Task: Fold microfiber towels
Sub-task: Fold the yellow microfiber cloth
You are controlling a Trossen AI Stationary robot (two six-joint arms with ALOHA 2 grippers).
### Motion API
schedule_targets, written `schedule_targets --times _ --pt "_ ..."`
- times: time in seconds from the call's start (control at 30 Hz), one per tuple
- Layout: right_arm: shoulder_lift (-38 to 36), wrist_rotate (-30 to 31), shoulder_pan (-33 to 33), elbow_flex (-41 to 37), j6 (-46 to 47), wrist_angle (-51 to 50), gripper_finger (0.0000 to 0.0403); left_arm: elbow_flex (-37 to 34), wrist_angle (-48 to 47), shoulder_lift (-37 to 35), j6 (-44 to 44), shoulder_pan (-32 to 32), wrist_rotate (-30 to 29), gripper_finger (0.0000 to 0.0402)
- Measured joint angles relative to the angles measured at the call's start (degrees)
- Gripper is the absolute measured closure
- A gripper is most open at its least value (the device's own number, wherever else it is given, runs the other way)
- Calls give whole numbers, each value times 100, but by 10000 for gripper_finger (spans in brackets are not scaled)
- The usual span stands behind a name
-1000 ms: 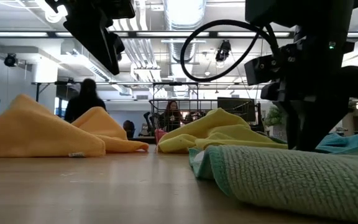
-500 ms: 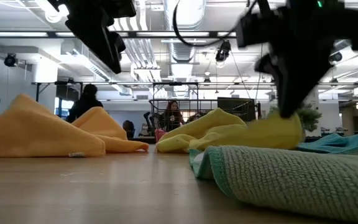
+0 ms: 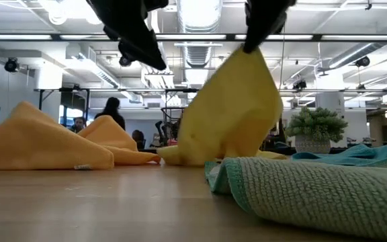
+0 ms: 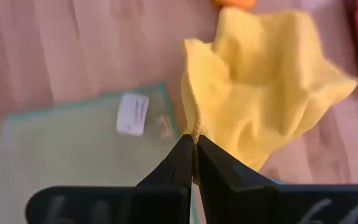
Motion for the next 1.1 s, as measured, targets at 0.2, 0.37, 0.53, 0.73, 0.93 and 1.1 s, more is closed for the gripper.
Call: schedule_targets --times 0.2,0.37,0.53,0.73,0.93,1.1 --pt "4 -4 -285 488 -1 -174 394 3 228 273 3 -169 0 233" --pt "4 13 -400 801 -89 -299 394 3 290 457 13 -274 -368 233" --pt "5 -7 -398 986 -153 -500 394 1 387 612 36 -260 -1030 233" --pt "5 0 -397 1149 -98 -796 394 -1 392 685 118 -268 -1357 233" --pt "6 -2 -393 1382 -92 -809 394 -10 655 728 217 -248 -1381 233" --pt "4 0 -385 1661 -130 -947 394 -20 662 919 218 -223 -1421 233"
